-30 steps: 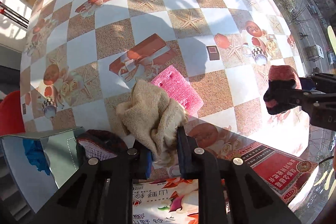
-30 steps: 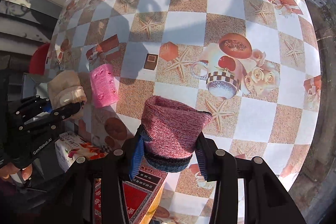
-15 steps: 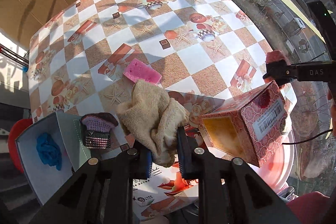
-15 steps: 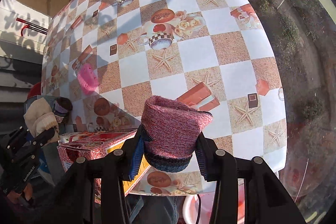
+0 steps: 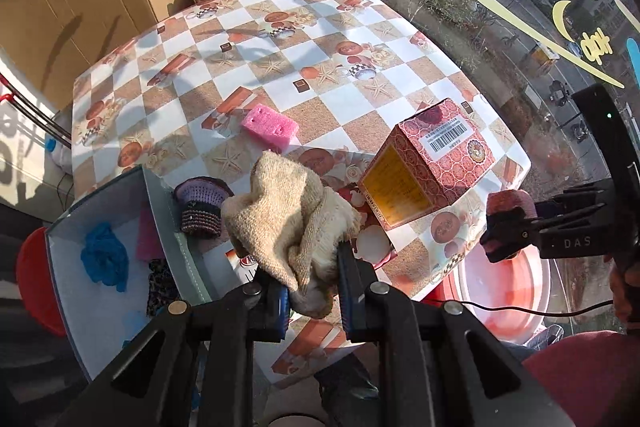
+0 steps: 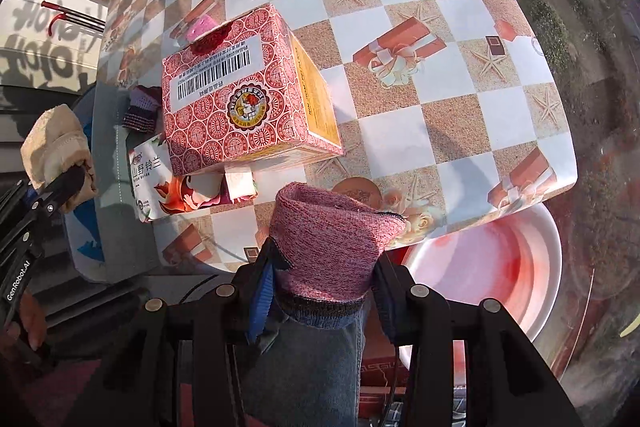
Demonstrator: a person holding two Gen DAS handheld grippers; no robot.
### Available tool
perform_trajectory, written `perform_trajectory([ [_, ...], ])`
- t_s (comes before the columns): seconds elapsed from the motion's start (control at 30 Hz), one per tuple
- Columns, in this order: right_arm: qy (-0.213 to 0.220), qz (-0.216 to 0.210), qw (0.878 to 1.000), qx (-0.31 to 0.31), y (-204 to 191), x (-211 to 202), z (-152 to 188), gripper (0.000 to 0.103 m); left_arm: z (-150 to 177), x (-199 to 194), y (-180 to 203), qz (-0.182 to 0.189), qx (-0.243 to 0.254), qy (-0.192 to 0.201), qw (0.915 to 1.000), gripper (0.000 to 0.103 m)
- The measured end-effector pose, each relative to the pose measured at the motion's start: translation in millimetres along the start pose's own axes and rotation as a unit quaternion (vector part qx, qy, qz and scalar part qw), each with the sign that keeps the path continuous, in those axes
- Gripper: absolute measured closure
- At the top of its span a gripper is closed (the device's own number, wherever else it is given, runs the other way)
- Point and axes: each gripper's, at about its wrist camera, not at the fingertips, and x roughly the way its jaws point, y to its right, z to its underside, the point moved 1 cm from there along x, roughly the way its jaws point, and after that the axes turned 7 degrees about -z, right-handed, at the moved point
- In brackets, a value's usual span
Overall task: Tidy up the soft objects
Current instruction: 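Lift the towel and sock and carry both over the white box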
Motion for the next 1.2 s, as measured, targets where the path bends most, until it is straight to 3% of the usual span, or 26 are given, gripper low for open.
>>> perform_trajectory([
  [0.13, -0.013, 0.000, 0.998, -0.067, -47.7, 7.8, 3.0, 0.057, 20.8, -14.5, -33.3, -0.022, -0.050, 0.013, 0.9984, 0.082],
  [0.27, -0.009, 0.011, 0.988, -0.153, -102.1, 6.8, -10.3, 0.057, 50.1, -26.0, -73.4, -0.050, -0.118, 0.019, 0.9915, 0.082],
  [0.47, -0.001, -0.005, 0.969, -0.248, -183.6, 9.0, -33.4, 0.057, 101.9, -30.9, -127.9, -0.090, -0.222, 0.003, 0.9707, 0.082],
  [0.67, -0.007, -0.020, 0.943, -0.332, -259.8, 26.4, -33.3, 0.057, 145.6, -27.5, -162.6, -0.119, -0.296, -0.022, 0.9475, 0.082],
  [0.77, -0.016, -0.020, 0.930, -0.365, -285.8, 37.3, -29.3, 0.057, 157.2, -27.6, -171.5, -0.126, -0.318, -0.025, 0.9393, 0.082],
  [0.9, -0.028, -0.017, 0.919, -0.393, -307.3, 49.4, -27.0, 0.057, 160.9, -25.5, -175.7, -0.127, -0.332, -0.028, 0.9344, 0.082],
  [1.2, -0.041, -0.018, 0.919, -0.391, -327.1, 64.9, -33.9, 0.057, 158.2, -17.7, -177.0, -0.126, -0.344, -0.037, 0.9297, 0.082],
])
